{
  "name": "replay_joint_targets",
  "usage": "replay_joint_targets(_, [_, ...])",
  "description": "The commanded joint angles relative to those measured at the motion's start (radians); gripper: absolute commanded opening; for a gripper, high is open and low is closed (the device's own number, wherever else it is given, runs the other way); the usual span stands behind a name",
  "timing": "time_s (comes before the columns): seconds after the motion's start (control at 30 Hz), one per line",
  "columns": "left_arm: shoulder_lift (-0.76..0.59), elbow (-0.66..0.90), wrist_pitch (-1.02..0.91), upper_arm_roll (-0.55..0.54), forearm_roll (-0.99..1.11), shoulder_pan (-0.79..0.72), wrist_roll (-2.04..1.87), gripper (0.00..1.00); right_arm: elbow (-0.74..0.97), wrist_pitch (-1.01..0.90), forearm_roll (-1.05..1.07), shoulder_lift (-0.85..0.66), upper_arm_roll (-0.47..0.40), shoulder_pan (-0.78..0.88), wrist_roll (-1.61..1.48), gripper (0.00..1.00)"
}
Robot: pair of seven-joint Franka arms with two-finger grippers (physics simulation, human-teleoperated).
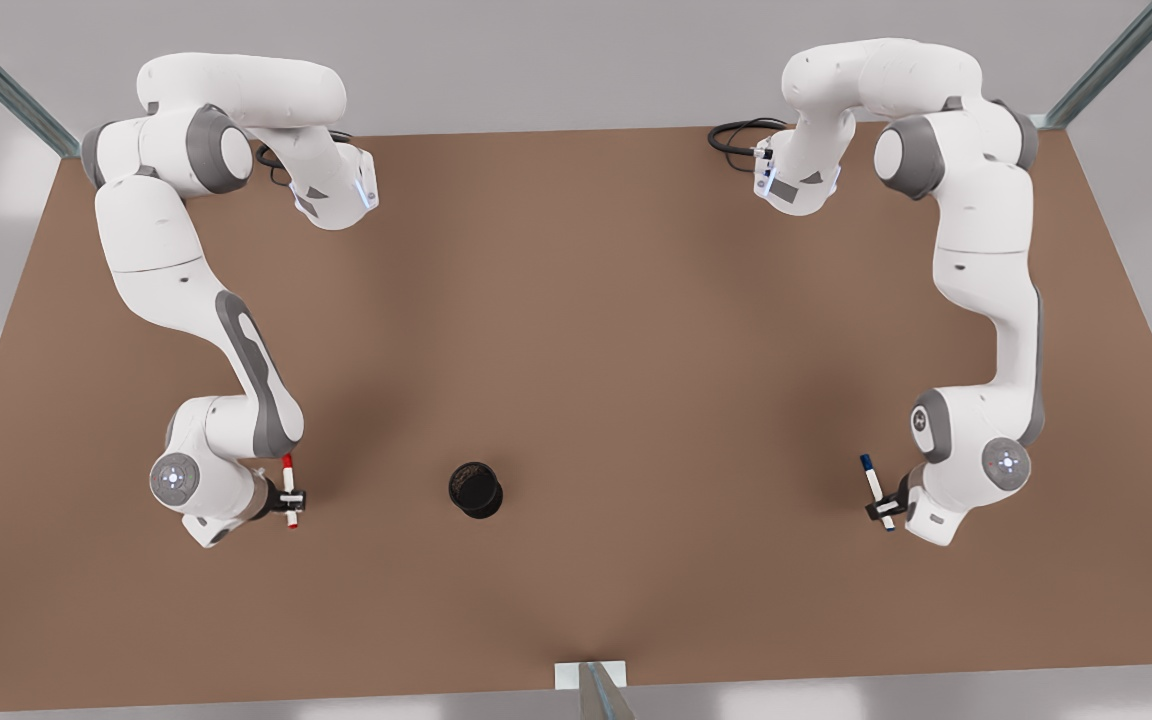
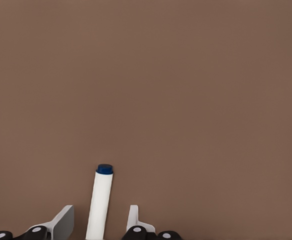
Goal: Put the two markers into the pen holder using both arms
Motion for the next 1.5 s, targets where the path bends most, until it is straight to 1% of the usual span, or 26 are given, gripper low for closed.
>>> replay_joint_targets(0.0, [0.006, 0.001, 0.015, 0.0, 0.002, 0.0, 0.008, 0.64, -0.004, 0.004, -0.002, -0.002, 0.001, -0.001, -0.019, 0.45])
replay_joint_targets(0.07, [0.008, 0.001, 0.015, 0.0, 0.002, 0.0, 0.008, 0.6, -0.004, 0.004, -0.002, -0.003, 0.003, -0.001, -0.019, 0.37])
replay_joint_targets(0.1, [0.008, 0.001, 0.015, 0.0, 0.002, -0.002, 0.008, 0.57, -0.004, 0.004, -0.002, -0.006, 0.003, -0.001, -0.019, 0.35])
replay_joint_targets(0.13, [0.008, 0.001, 0.015, 0.0, 0.002, -0.002, 0.008, 0.52, -0.004, 0.005, -0.002, -0.008, 0.003, -0.001, -0.019, 0.29])
replay_joint_targets(0.23, [0.008, 0.001, 0.015, 0.0, 0.002, -0.002, 0.008, 0.44, -0.004, 0.005, 0.0, -0.009, 0.004, -0.001, -0.019, 0.22])
replay_joint_targets(0.43, [0.013, 0.001, 0.029, 0.0, 0.002, -0.002, 0.008, 0.42, -0.002, 0.004, -0.002, -0.034, 0.01, 0.001, -0.019, 0.21])
replay_joint_targets(0.47, [0.014, 0.001, 0.029, 0.0, 0.002, -0.002, 0.008, 0.42, -0.002, 0.004, -0.002, -0.049, 0.015, 0.002, -0.017, 0.21])
replay_joint_targets(0.5, [0.014, 0.001, 0.029, 0.0, 0.002, -0.002, 0.008, 0.38, 0.001, 0.004, -0.002, -0.081, 0.018, 0.013, -0.014, 0.21])
replay_joint_targets(0.57, [0.014, 0.001, 0.029, 0.0, 0.002, -0.002, 0.008, 0.3, 0.001, -0.002, -0.002, -0.133, 0.078, 0.014, -0.004, 0.21])
replay_joint_targets(0.63, [0.014, 0.001, 0.029, 0.0, 0.002, -0.002, 0.008, 0.26, 0.007, 0.004, -0.002, -0.183, 0.141, 0.024, 0.018, 0.21])
replay_joint_targets(0.67, [0.014, 0.001, 0.029, 0.0, 0.002, -0.002, 0.008, 0.22, 0.029, 0.007, -0.002, -0.204, 0.16, 0.054, 0.019, 0.21])
replay_joint_targets(0.73, [0.013, 0.001, 0.029, -0.001, 0.007, 0.0, 0.008, 0.21, 0.061, 0.033, -0.002, -0.252, 0.196, 0.146, 0.131, 0.21])
replay_joint_targets(0.83, [0.01, 0.006, 0.029, -0.001, 0.022, -0.002, 0.006, 0.21, 0.17, 0.031, -0.086, -0.259, 0.191, 0.327, 0.358, 0.21])
replay_joint_targets(0.9, [0.006, 0.01, 0.029, -0.001, 0.023, -0.002, 0.005, 0.21, 0.225, 0.05, -0.103, -0.245, 0.191, 0.356, 0.374, 0.21])
replay_joint_targets(0.93, [-0.01, 0.01, 0.027, -0.001, 0.022, -0.006, 0.008, 0.21, 0.223, 0.086, -0.103, -0.245, 0.187, 0.385, 0.417, 0.21])
replay_joint_targets(0.97, [-0.017, 0.01, 0.027, -0.009, 0.019, -0.017, 0.023, 0.21, 0.194, 0.165, -0.17, -0.227, 0.182, 0.393, 0.449, 0.21])
replay_joint_targets(1.0, [-0.056, 0.007, 0.005, -0.01, 0.016, -0.029, 0.026, 0.21, 0.145, 0.225, -0.184, -0.235, 0.182, 0.387, 0.45, 0.21])
replay_joint_targets(1.07, [-0.13, 0.009, -0.117, -0.099, 0.004, -0.022, 0.034, 0.21, -0.033, 0.444, -0.196, -0.276, 0.182, 0.352, 0.447, 0.21])
replay_joint_targets(1.1, [-0.159, 0.009, -0.175, -0.165, -0.007, -0.013, 0.034, 0.21, -0.108, 0.551, -0.242, -0.282, 0.182, 0.33, 0.446, 0.21])
replay_joint_targets(1.13, [-0.182, 0.009, -0.207, -0.191, -0.056, -0.01, 0.046, 0.21, -0.161, 0.597, -0.294, -0.301, 0.182, 0.318, 0.447, 0.21])
replay_joint_targets(1.17, [-0.216, 0.009, -0.267, -0.193, -0.122, -0.013, 0.078, 0.21, -0.215, 0.695, -0.318, -0.304, 0.182, 0.297, 0.447, 0.21])
replay_joint_targets(1.2, [-0.239, 0.009, -0.29, -0.193, -0.179, -0.023, 0.069, 0.21, -0.231, 0.734, -0.318, -0.305, 0.182, 0.297, 0.45, 0.21])
replay_joint_targets(1.23, [-0.242, 0.01, -0.29, -0.222, -0.188, -0.019, 0.075, 0.21, -0.238, 0.734, -0.318, -0.327, 0.182, 0.297, 0.45, 0.21])
replay_joint_targets(1.3, [-0.242, 0.045, -0.281, -0.234, -0.182, -0.031, 0.077, 0.21, -0.272, 0.749, -0.318, -0.359, 0.182, 0.297, 0.45, 0.21])
replay_joint_targets(1.37, [-0.24, 0.07, -0.276, -0.239, -0.182, -0.04, 0.075, 0.21, -0.289, 0.8, -0.402, -0.356, 0.176, 0.28, 0.45, 0.21])
replay_joint_targets(1.47, [-0.233, 0.07, -0.255, -0.236, -0.179, -0.053, 0.072, 0.21, -0.29, 0.955, -0.405, -0.307, 0.167, 0.277, 0.449, 0.21])
